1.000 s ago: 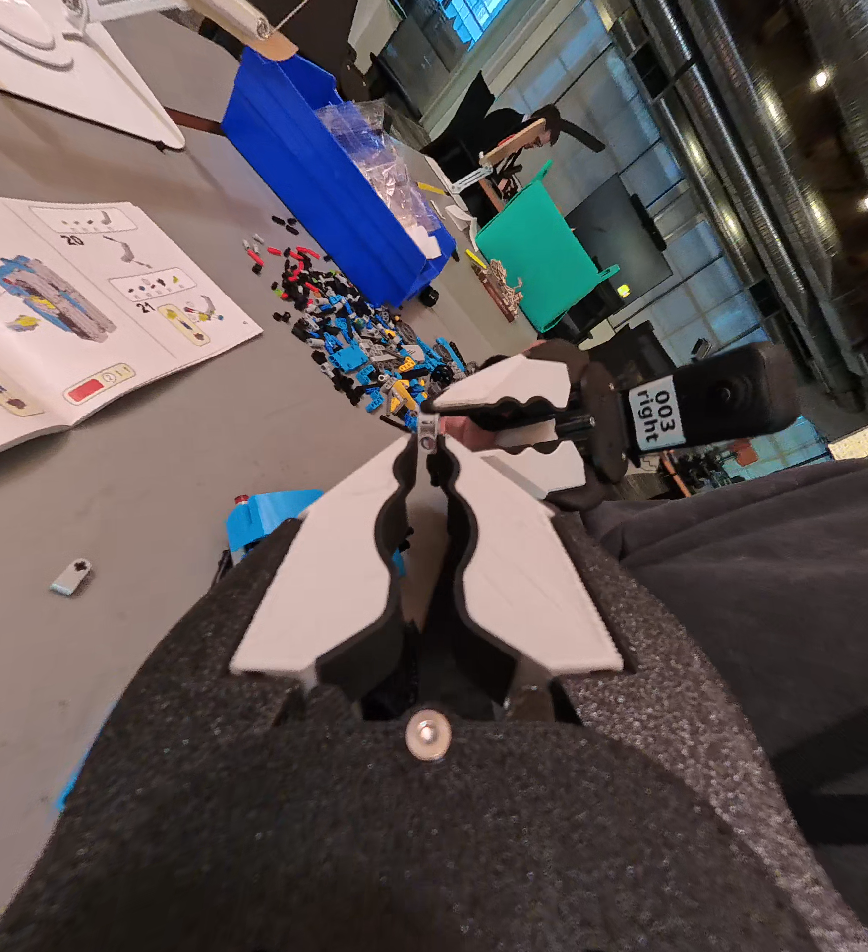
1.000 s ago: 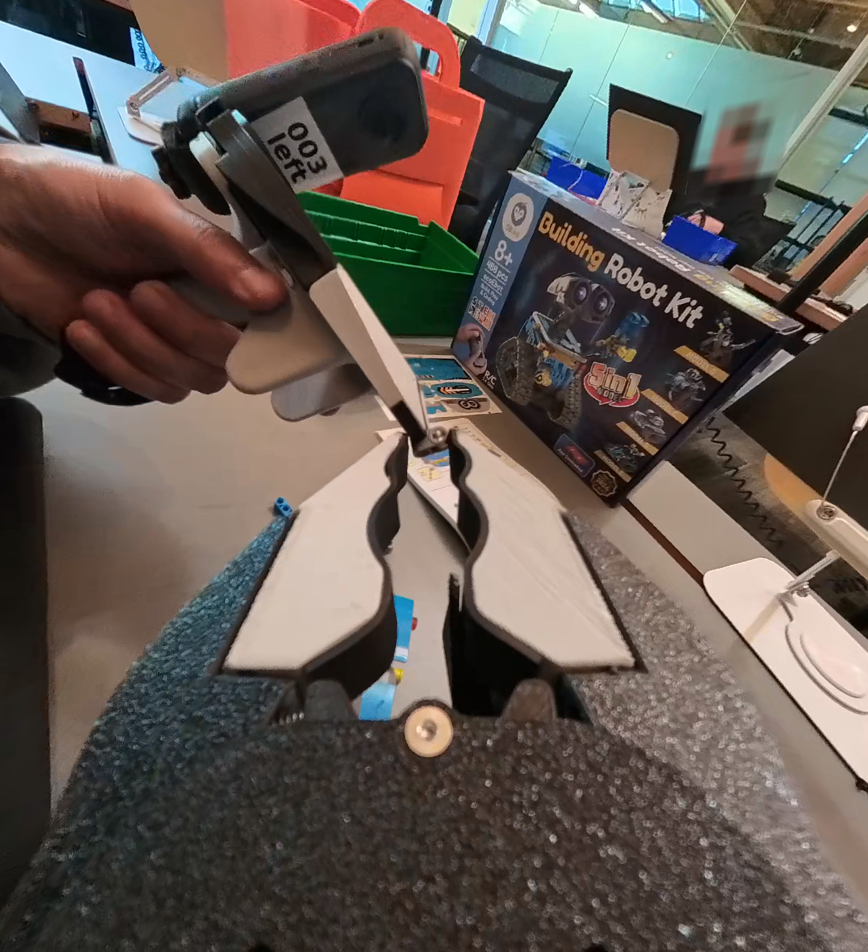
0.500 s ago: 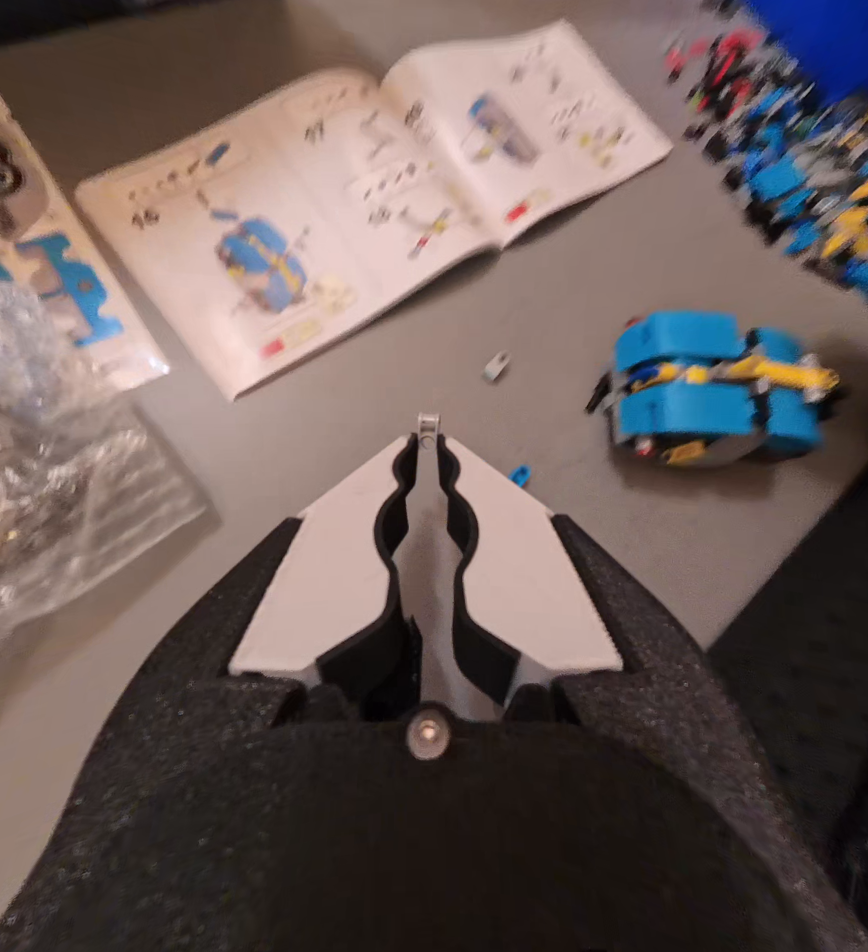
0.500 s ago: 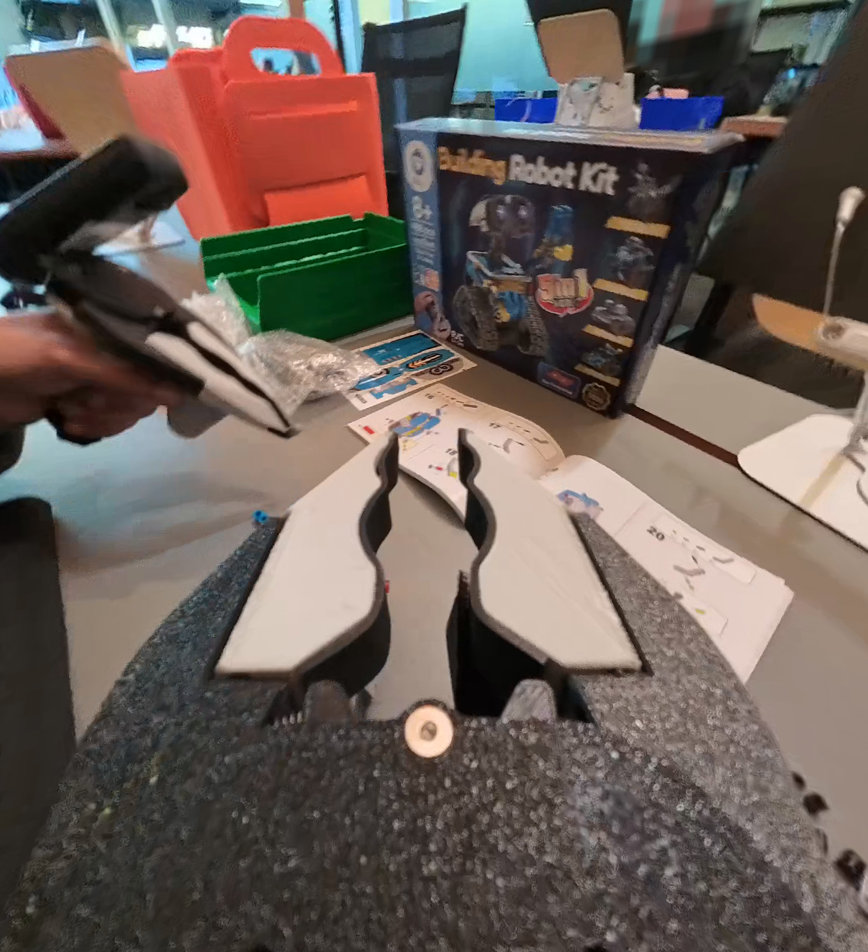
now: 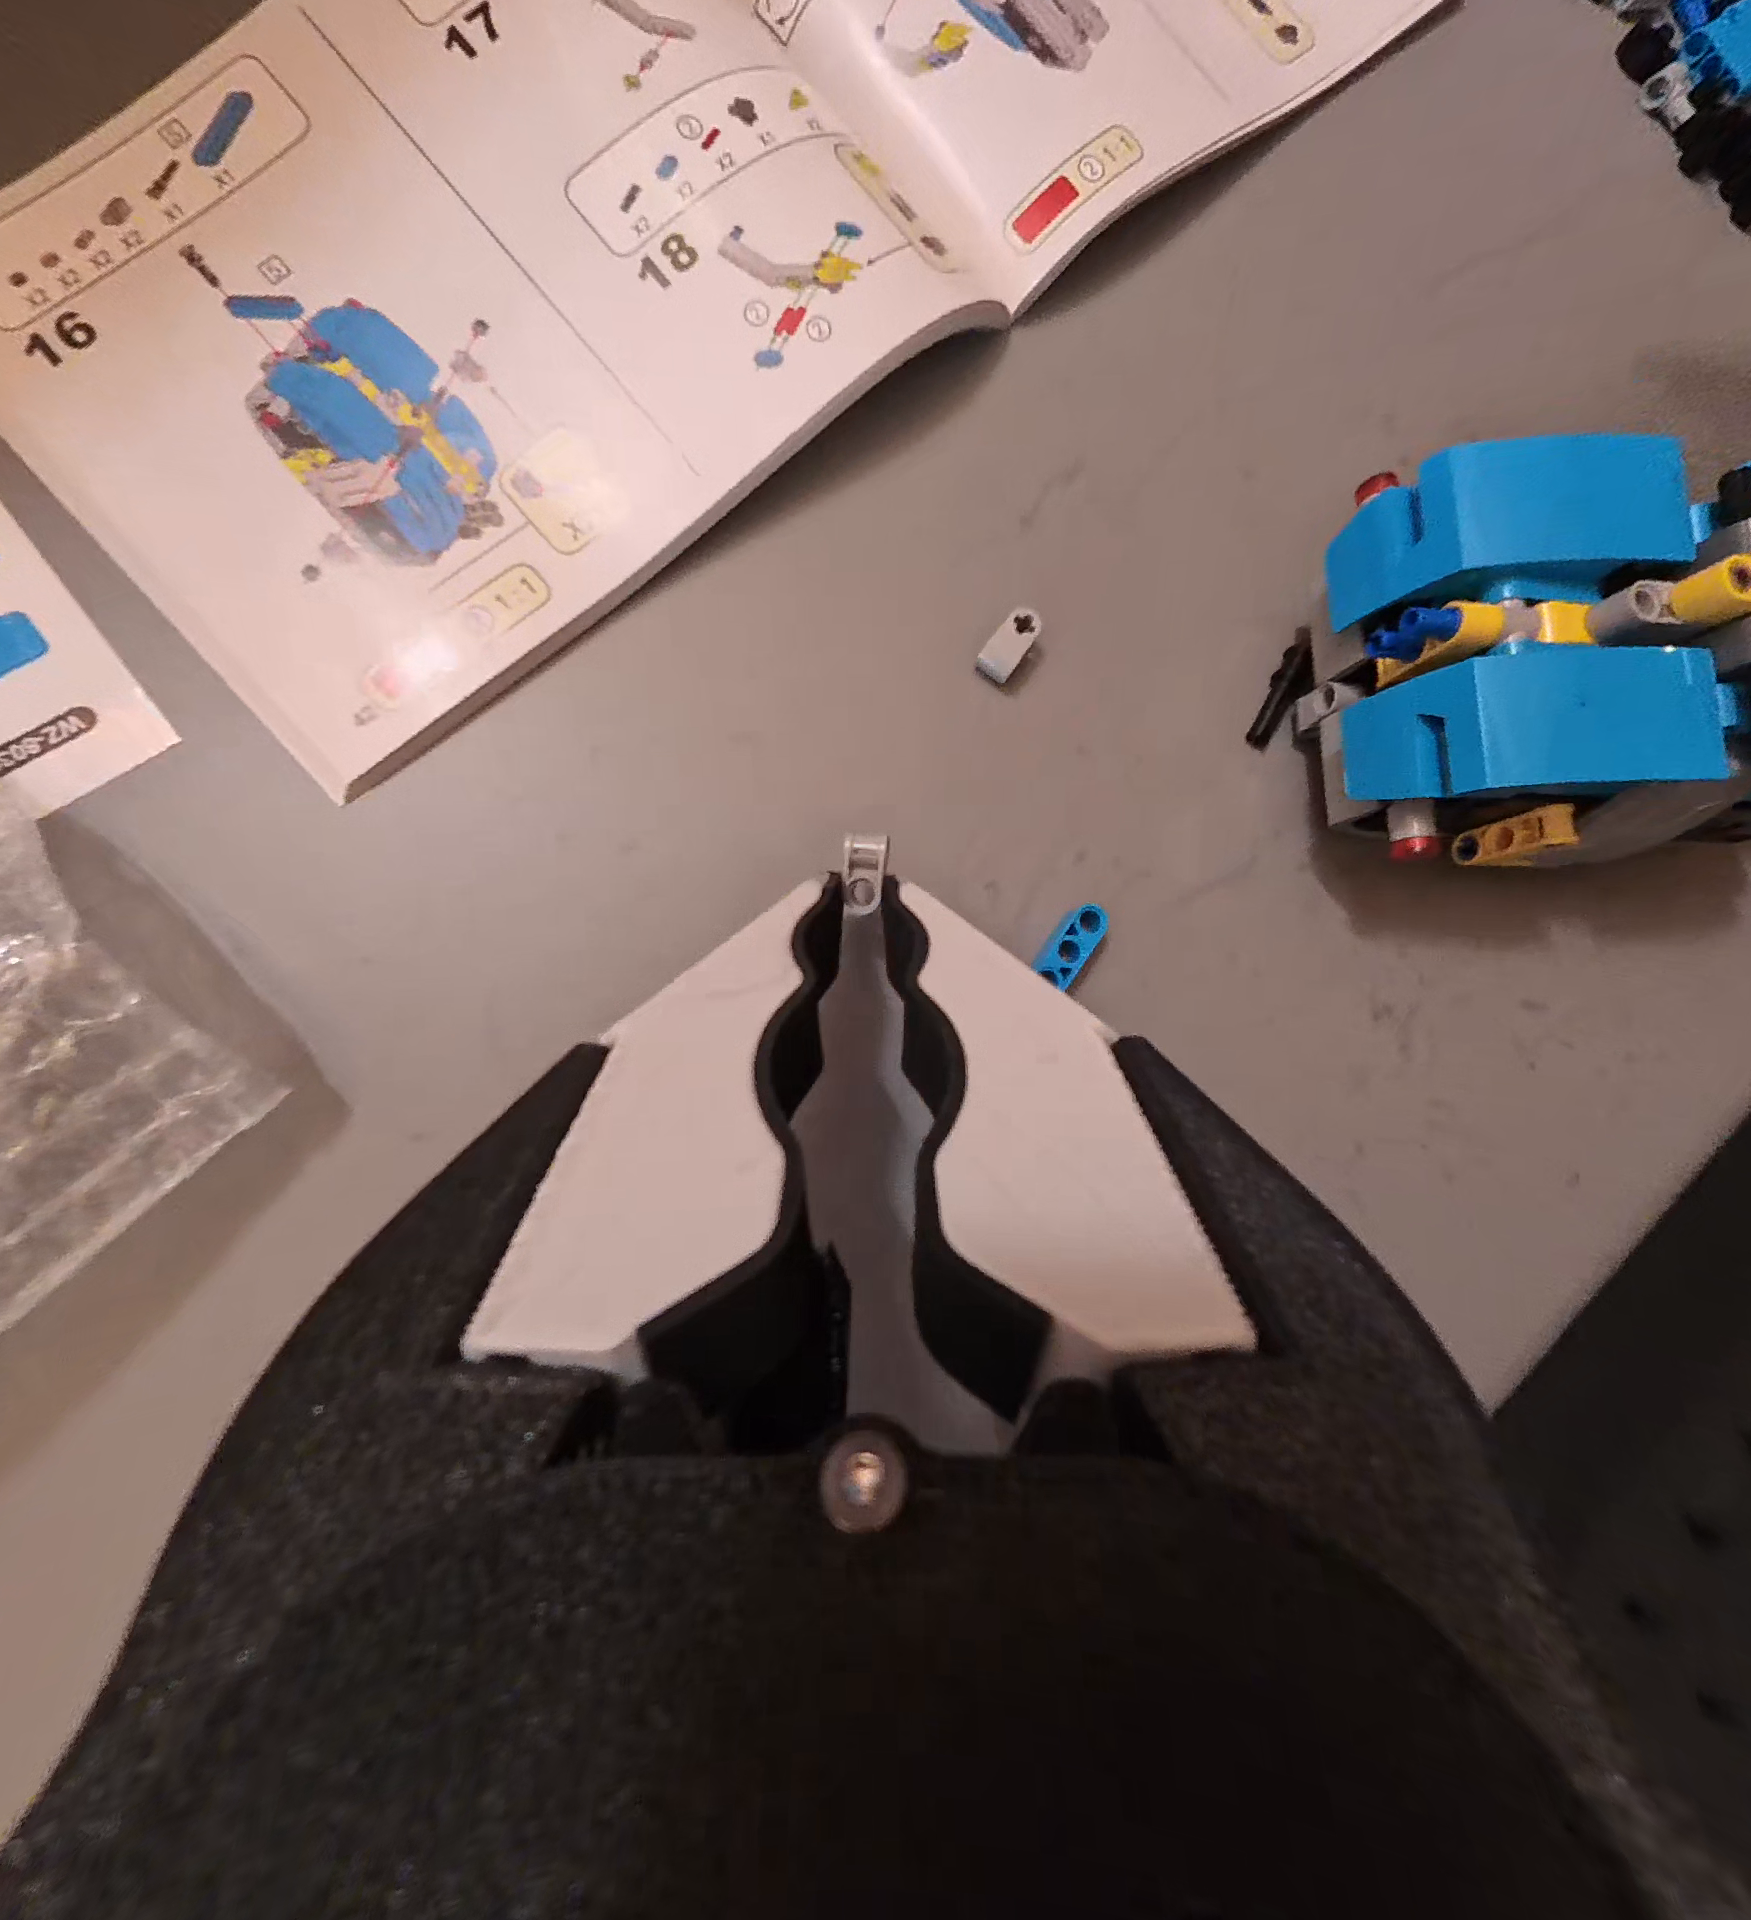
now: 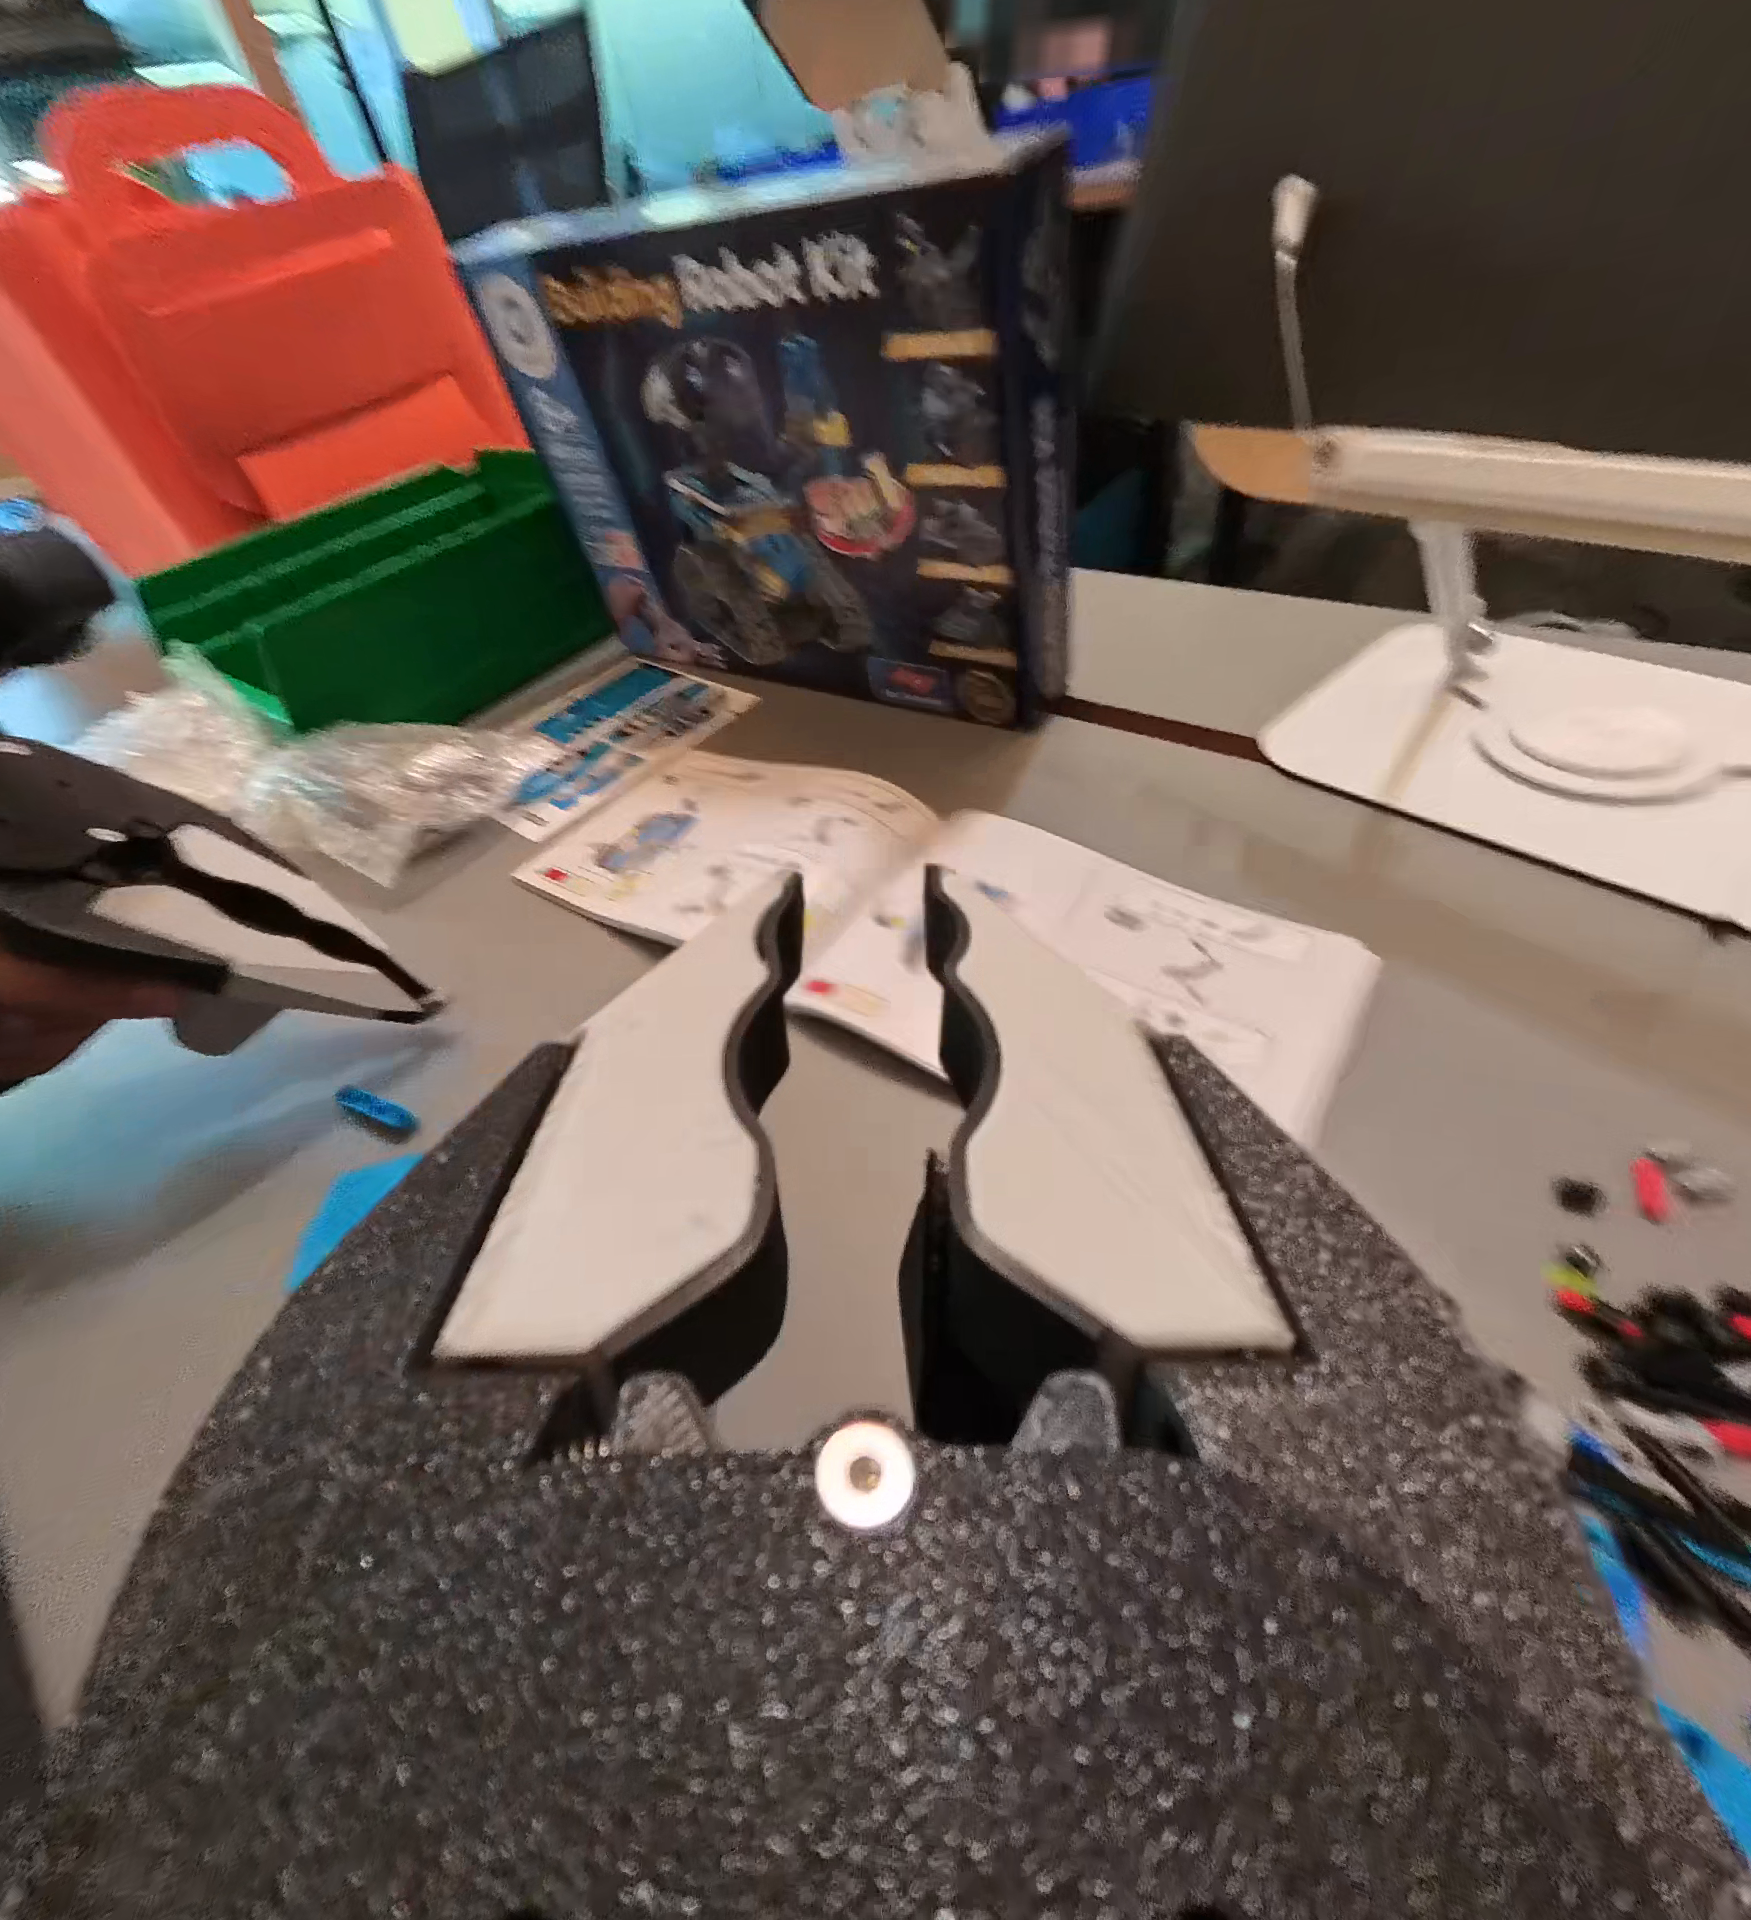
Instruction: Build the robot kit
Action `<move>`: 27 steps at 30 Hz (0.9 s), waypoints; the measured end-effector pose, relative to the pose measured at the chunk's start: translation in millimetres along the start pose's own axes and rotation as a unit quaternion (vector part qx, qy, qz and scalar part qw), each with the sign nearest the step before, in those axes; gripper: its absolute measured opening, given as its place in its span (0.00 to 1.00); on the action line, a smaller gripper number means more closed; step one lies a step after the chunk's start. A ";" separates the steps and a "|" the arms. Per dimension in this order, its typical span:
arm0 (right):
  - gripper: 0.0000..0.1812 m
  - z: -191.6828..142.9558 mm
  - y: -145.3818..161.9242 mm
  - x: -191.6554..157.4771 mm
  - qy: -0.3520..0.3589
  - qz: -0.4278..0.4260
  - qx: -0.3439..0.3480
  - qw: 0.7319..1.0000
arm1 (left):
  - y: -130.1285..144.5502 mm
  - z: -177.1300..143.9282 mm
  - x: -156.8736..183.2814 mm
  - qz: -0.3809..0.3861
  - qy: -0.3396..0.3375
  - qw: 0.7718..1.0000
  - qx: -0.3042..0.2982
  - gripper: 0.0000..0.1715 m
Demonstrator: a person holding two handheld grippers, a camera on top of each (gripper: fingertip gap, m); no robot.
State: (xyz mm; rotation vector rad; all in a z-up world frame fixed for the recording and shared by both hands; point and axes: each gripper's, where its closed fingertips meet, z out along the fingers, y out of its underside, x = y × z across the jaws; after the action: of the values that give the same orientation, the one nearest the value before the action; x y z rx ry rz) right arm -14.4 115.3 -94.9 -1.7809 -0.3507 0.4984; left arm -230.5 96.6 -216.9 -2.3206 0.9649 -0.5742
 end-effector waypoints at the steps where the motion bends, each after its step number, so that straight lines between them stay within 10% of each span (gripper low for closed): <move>1: 0.12 -4.1 7.3 13.3 0.020 0.005 -0.015 1.000 | 1.2 0.9 -0.6 0.001 -0.005 1.000 -0.002 0.04; 9: 0.12 -46.2 78.4 120.8 0.214 0.060 -0.158 0.962 | 7.9 7.8 -7.5 0.023 -0.048 0.998 -0.032 0.13; 16: 0.10 -46.5 67.4 189.5 0.288 -0.024 -0.223 0.931 | -28.9 -2.0 -9.2 0.003 -0.058 0.997 0.042 0.23; 27: 0.11 4.3 93.5 250.0 0.191 0.004 -0.300 0.935 | -14.2 -16.8 -13.6 -0.013 -0.068 0.995 0.067 0.22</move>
State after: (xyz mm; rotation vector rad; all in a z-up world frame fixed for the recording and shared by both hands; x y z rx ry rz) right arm 197.2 215.0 -223.5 -2.4184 -0.2314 0.0299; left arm -241.7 109.5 -197.5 -2.2234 0.8083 -0.4691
